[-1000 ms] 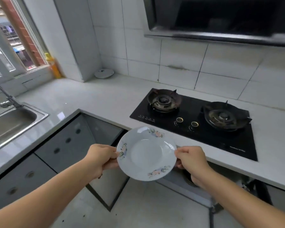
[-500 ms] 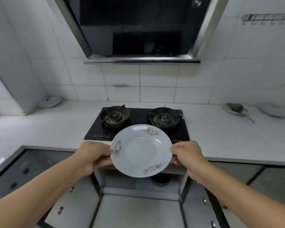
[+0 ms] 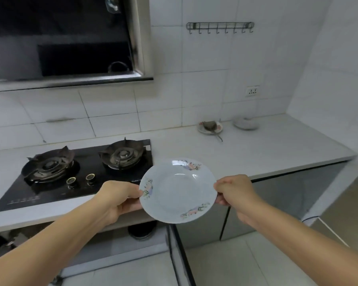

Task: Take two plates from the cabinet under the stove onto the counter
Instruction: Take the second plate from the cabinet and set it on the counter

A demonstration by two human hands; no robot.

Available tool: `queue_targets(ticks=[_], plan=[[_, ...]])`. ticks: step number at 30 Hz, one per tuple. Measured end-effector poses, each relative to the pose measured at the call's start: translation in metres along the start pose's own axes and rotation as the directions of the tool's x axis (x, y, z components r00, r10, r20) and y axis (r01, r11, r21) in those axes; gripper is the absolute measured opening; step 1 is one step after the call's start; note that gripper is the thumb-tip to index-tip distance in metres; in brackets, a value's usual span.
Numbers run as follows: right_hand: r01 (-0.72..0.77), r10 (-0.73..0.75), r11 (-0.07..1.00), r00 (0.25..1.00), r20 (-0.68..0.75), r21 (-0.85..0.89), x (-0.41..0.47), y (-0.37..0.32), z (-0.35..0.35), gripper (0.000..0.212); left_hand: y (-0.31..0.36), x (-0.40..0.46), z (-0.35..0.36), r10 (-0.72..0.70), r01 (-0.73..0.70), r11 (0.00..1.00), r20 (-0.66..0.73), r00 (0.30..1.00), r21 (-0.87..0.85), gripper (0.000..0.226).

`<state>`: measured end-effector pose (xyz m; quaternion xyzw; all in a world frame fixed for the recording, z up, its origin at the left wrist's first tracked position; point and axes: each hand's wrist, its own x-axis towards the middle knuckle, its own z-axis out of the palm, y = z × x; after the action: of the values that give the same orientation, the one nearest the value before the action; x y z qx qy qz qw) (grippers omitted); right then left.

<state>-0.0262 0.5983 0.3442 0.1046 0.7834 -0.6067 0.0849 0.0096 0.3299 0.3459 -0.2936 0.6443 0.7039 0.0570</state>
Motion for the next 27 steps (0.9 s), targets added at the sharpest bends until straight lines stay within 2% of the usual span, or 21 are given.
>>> queue_targets(ticks=[7,17,22,27], plan=[[-0.044,0.05,0.998,0.99,-0.135,0.049,0.041,0.018,-0.109,0.02,0.02,0.027,0.133,-0.028,0.021,0.998,0.122,0.992,0.061,0.017],[-0.06,0.108,0.988,0.929,-0.355,0.144,0.098,0.029,-0.212,0.023,0.049,0.094,0.283,-0.036,-0.014,0.989,0.335,0.941,0.148,0.016],[-0.08,0.141,0.983,0.9,-0.412,0.163,0.129,0.036,-0.264,0.025,0.063,0.113,0.35,-0.058,-0.016,0.984,0.406,0.912,0.178,0.017],[-0.078,0.143,0.983,0.895,-0.422,0.169,0.175,0.036,-0.32,0.026,0.076,0.135,0.421,-0.057,-0.019,0.984,0.42,0.906,0.176,0.014]])
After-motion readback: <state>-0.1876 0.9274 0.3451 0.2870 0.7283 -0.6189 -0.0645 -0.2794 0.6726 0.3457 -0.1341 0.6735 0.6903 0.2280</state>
